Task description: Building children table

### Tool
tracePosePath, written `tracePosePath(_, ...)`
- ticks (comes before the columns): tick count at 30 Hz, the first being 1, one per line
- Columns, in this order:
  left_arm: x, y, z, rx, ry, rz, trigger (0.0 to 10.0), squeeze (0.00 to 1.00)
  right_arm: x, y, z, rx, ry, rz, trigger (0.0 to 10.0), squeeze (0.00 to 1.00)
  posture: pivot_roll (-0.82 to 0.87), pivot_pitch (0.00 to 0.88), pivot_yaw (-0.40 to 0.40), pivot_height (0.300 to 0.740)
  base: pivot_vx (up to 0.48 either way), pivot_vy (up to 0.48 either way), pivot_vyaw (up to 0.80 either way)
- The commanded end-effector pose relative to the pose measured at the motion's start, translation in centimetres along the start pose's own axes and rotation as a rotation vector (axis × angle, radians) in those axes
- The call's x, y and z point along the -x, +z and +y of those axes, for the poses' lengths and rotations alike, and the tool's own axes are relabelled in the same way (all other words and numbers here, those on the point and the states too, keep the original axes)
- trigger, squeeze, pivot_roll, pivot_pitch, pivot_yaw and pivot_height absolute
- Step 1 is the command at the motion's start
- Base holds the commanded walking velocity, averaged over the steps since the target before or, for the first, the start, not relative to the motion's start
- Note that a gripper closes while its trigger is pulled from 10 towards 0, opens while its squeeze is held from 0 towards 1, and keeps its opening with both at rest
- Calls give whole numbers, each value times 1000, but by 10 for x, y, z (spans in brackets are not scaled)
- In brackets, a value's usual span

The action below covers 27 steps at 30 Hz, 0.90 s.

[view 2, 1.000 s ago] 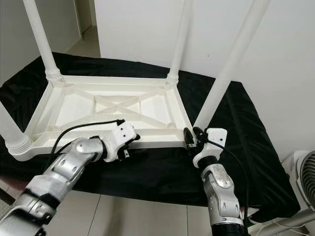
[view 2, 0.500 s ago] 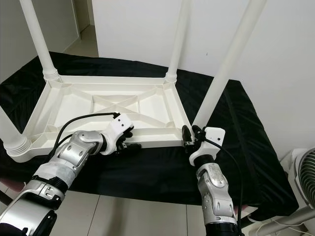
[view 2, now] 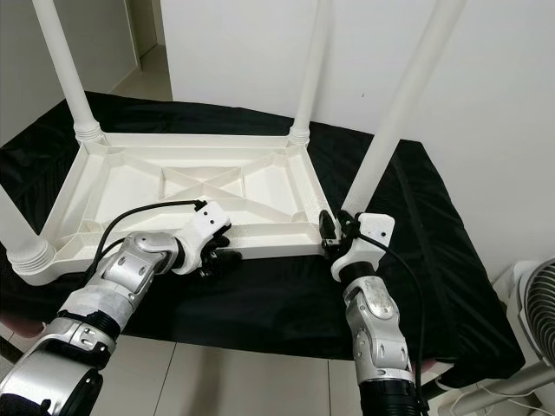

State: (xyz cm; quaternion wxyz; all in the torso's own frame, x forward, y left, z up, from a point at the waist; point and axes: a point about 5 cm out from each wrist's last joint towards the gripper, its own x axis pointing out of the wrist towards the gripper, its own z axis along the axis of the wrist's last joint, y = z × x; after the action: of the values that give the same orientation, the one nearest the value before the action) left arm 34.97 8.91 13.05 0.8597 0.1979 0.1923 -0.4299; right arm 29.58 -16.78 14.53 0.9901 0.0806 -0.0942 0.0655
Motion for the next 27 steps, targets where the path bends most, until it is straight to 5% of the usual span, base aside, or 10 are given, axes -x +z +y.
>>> tracePosePath(1,7,5,27,11,504,-9,0,0,1,0,-4,4,-26,-6,10000,0,-141,0,-51,740,0,0,0)
tracePosePath(13,-3,21,21,-7,493,-51,0,0,2,0,-6,4,-72,-21,10000,0,-150,0,-24,740,0,0,0)
tracePosePath(14,-7,29,13,-57,453,-90,7608,0,3,-2,-4,-2,-74,-21,10000,0,-145,0,-21,740,0,0,0)
tracePosePath(15,-10,36,6,-100,417,-122,10000,0,3,-3,-3,-6,-76,-20,10000,0,-142,0,-23,740,0,0,0)
tracePosePath(16,-10,36,6,-100,417,-122,10000,0,3,-3,-3,-6,-76,-20,10000,0,-142,0,-23,740,0,0,0)
tracePosePath(17,-14,46,-10,-142,321,-196,10000,0,3,-6,-2,-11,-78,-14,10000,0,-118,0,-29,740,0,0,0)
tracePosePath(19,-14,46,-10,-142,321,-196,10000,0,3,-6,-2,-11,-78,-14,10000,0,-118,0,-29,740,0,0,0)
tracePosePath(20,-14,49,-17,-120,278,-226,10000,310,2,-7,-1,-16,-77,-9,10000,0,-107,0,-33,740,0,0,0)
tracePosePath(21,-15,51,-21,-102,251,-246,10000,1000,1,-8,0,-19,-76,-5,10000,0,-103,0,-35,740,0,0,0)
tracePosePath(27,-10,56,-25,-49,219,-309,10000,1000,-2,-9,8,-34,-49,-2,10000,0,-90,0,-43,740,0,0,0)
